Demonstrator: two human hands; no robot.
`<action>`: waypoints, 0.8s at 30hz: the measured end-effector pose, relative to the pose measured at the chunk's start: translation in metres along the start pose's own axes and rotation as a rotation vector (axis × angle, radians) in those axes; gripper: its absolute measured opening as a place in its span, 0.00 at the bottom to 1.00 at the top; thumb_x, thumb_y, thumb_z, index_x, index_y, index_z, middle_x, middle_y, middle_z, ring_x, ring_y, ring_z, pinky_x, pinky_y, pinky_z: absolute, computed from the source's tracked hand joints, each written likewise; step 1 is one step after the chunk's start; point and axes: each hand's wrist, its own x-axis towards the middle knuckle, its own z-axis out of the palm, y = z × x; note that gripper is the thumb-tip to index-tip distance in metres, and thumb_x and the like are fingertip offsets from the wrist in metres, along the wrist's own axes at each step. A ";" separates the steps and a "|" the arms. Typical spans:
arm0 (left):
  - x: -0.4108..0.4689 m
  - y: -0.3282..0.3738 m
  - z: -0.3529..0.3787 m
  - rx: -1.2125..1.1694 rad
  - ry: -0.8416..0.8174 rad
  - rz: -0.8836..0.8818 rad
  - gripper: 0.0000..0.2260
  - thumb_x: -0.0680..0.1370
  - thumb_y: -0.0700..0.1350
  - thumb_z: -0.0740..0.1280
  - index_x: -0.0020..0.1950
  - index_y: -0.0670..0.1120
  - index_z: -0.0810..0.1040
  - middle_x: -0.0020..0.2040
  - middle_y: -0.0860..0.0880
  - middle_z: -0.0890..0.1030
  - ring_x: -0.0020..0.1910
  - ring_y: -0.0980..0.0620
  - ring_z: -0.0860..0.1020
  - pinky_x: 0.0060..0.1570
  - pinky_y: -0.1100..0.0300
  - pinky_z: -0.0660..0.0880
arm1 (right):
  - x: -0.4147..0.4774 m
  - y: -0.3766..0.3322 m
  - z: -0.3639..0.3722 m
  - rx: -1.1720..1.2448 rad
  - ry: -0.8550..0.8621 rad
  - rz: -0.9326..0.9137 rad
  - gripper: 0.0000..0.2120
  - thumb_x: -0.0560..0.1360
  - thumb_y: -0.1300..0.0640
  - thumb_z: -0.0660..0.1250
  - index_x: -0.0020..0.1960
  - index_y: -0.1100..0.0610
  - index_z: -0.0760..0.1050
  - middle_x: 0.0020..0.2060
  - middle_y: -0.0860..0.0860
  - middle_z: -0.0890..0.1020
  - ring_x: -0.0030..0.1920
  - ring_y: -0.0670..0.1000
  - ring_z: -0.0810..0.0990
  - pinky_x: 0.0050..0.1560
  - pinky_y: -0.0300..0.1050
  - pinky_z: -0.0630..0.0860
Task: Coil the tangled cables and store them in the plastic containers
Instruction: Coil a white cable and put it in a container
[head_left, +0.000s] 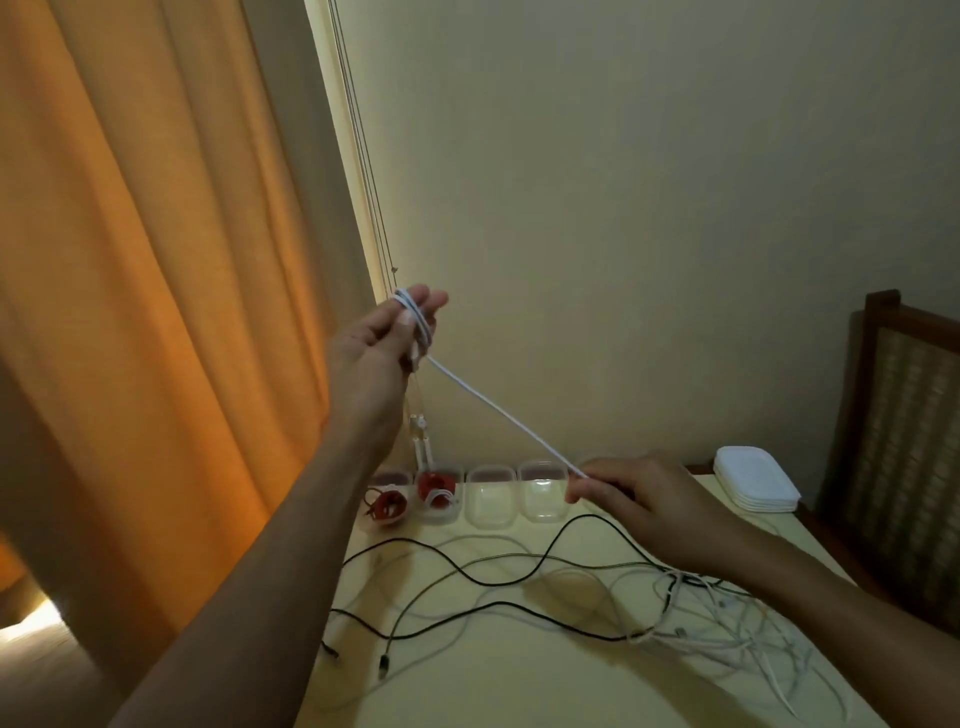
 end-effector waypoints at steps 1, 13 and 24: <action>0.002 -0.005 -0.005 0.216 -0.046 0.037 0.13 0.85 0.34 0.58 0.65 0.38 0.79 0.58 0.49 0.85 0.63 0.53 0.81 0.63 0.62 0.77 | -0.002 -0.002 -0.006 -0.010 0.028 -0.018 0.16 0.80 0.39 0.59 0.48 0.45 0.83 0.29 0.50 0.77 0.29 0.47 0.73 0.34 0.43 0.69; -0.023 -0.067 -0.010 1.103 -0.681 0.002 0.11 0.84 0.43 0.63 0.60 0.49 0.84 0.48 0.53 0.84 0.39 0.63 0.78 0.42 0.60 0.73 | 0.021 -0.023 -0.072 -0.256 0.408 -0.355 0.08 0.77 0.53 0.74 0.50 0.57 0.87 0.36 0.49 0.81 0.33 0.48 0.76 0.35 0.43 0.73; -0.075 -0.045 0.025 0.254 -0.850 -0.398 0.15 0.84 0.38 0.56 0.62 0.36 0.80 0.58 0.38 0.85 0.65 0.43 0.80 0.71 0.38 0.69 | 0.077 -0.006 -0.076 0.044 0.631 -0.075 0.07 0.70 0.56 0.79 0.47 0.55 0.87 0.39 0.48 0.85 0.38 0.45 0.80 0.42 0.42 0.78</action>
